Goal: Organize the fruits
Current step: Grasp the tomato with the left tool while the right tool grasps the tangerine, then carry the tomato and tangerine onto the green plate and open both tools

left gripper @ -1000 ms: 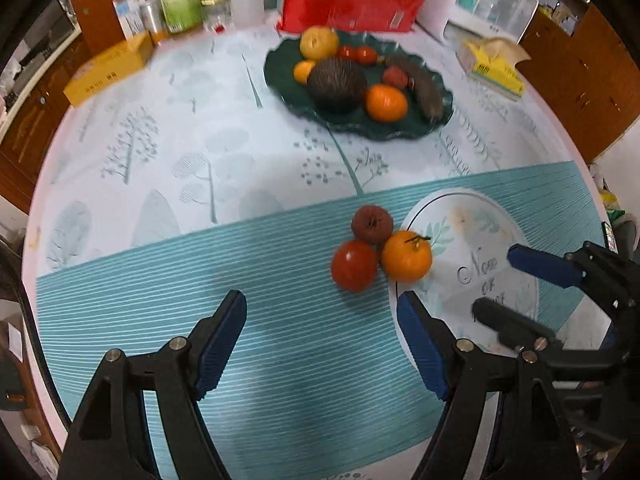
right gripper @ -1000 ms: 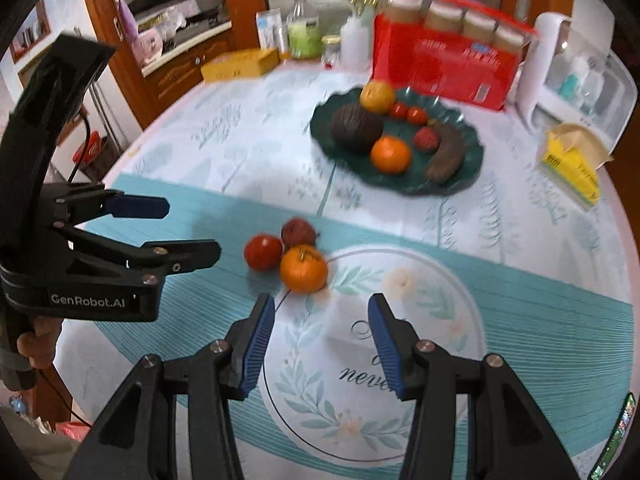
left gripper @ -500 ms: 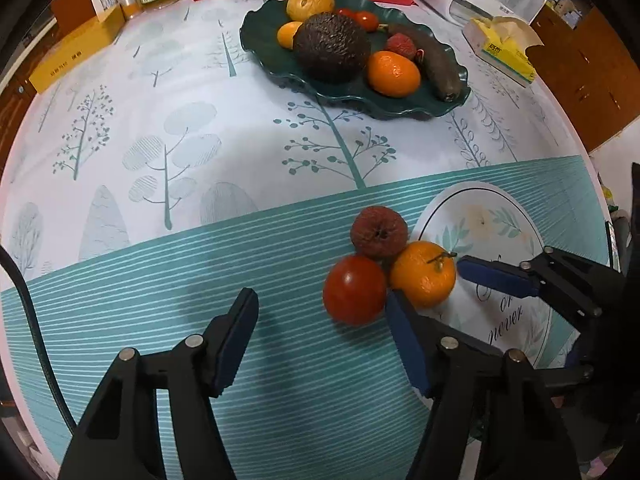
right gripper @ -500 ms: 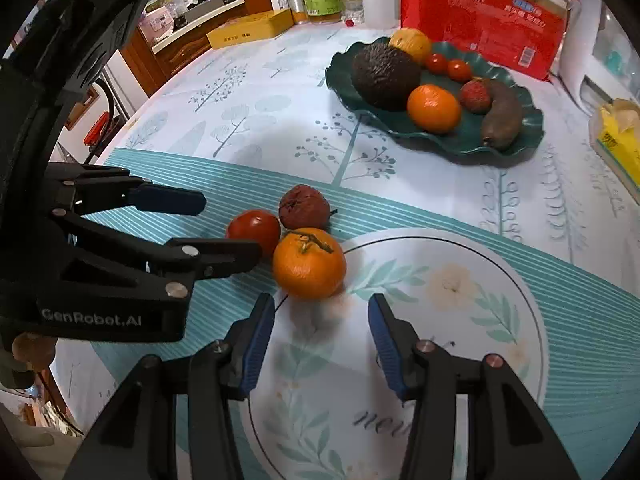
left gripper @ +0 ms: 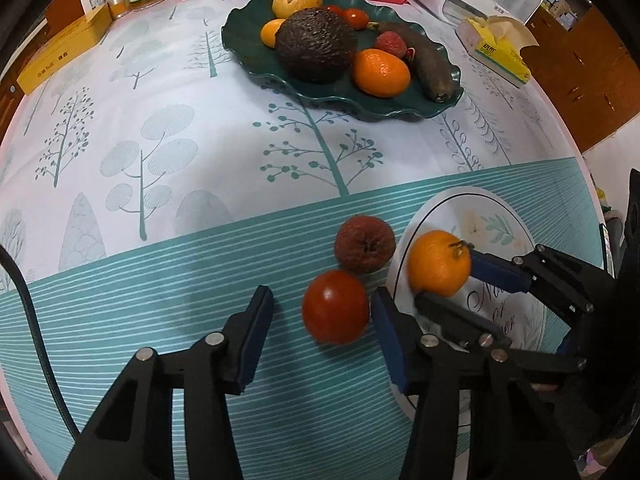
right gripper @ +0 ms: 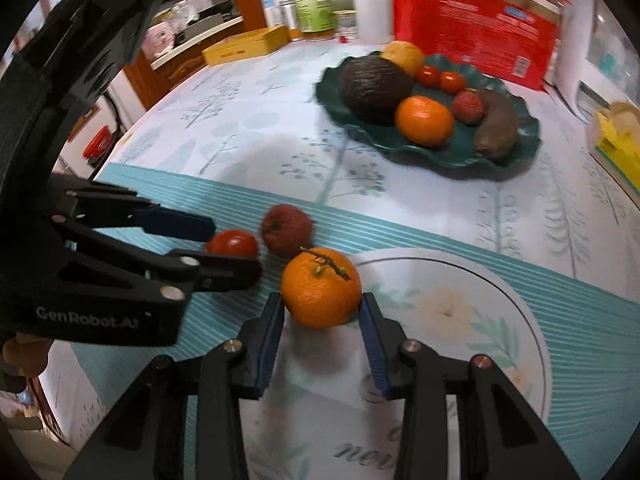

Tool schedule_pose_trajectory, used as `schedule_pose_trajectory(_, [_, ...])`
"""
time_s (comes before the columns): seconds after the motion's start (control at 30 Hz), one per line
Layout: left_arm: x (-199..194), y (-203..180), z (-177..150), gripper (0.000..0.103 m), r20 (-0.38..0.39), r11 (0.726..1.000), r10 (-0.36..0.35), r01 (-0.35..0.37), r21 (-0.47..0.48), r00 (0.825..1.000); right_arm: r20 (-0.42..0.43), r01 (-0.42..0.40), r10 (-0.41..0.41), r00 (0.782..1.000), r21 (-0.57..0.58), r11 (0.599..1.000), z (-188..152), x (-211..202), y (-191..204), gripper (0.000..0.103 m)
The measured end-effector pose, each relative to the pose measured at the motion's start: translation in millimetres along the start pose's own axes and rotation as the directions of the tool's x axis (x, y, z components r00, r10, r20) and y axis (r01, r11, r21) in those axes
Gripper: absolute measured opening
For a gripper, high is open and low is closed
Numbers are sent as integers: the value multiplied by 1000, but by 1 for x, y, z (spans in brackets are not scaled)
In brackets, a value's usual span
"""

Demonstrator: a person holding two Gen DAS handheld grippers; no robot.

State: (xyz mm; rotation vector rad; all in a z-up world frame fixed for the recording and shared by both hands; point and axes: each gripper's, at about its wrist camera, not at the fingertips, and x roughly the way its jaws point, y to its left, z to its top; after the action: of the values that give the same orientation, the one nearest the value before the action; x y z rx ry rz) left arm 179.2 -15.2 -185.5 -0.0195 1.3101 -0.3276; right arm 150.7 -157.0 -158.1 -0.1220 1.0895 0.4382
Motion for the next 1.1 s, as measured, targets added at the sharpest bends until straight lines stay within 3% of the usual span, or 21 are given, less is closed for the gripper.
schedule_pose_trajectory(0.17, [1, -6, -3, 31, 13, 1000, 9, -9, -6, 1000, 3, 13, -13, 1000, 52, 999, -4, -4, -13, 39])
schedule_pose_trajectory(0.57, [-18, -13, -21, 29, 45, 999, 32, -31, -6, 998, -11, 74, -73, 997, 79, 994, -5, -18, -7, 38])
schedule_pose_trajectory(0.87, [-83, -37, -31, 29, 100, 998, -4, -2, 62, 995, 32, 79, -86, 996, 176, 981, -17, -79, 2, 38])
schedule_pose_trajectory(1.1, [-171, -58, -1, 29, 235, 986, 17, -55, 155, 972, 136, 119, -139, 981, 146, 982, 26, -168, 23, 38])
